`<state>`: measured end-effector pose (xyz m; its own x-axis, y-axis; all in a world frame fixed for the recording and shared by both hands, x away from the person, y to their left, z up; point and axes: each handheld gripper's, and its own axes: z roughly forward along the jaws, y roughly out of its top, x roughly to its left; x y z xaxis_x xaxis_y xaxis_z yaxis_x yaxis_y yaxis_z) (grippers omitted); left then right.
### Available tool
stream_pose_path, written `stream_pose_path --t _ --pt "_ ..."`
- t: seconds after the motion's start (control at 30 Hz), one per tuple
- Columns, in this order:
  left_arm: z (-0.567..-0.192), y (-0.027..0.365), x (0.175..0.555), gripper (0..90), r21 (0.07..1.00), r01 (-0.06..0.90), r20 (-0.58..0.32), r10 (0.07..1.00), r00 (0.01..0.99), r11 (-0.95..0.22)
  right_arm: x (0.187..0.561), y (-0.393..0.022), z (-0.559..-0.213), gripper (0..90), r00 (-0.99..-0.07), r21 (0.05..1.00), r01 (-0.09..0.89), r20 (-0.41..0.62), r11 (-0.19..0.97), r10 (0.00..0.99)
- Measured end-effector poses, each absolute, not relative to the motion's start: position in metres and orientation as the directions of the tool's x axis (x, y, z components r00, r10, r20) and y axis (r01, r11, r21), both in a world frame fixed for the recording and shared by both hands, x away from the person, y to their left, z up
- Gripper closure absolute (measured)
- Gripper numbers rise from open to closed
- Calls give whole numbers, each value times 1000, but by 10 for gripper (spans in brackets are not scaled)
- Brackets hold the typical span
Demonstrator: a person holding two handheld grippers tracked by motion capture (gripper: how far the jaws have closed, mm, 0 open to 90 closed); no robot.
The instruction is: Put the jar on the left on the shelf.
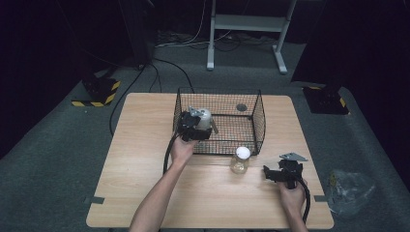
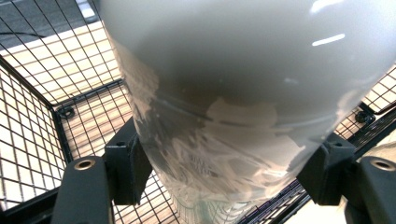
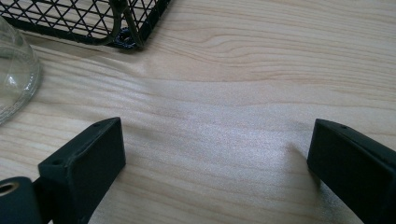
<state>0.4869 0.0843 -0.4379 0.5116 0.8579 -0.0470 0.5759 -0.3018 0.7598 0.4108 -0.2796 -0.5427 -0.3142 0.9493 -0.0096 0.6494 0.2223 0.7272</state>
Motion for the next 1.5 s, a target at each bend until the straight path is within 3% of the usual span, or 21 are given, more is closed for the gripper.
stream_pose_path --t 1.23,1.5 --pt "-455 87 482 291 757 571 -26 858 512 -318 411 -280 -543 39 -314 727 650 -10 223 949" --pt "-451 92 480 216 760 571 -37 857 514 -310 411 -280 -543 39 -314 727 650 -10 223 949"
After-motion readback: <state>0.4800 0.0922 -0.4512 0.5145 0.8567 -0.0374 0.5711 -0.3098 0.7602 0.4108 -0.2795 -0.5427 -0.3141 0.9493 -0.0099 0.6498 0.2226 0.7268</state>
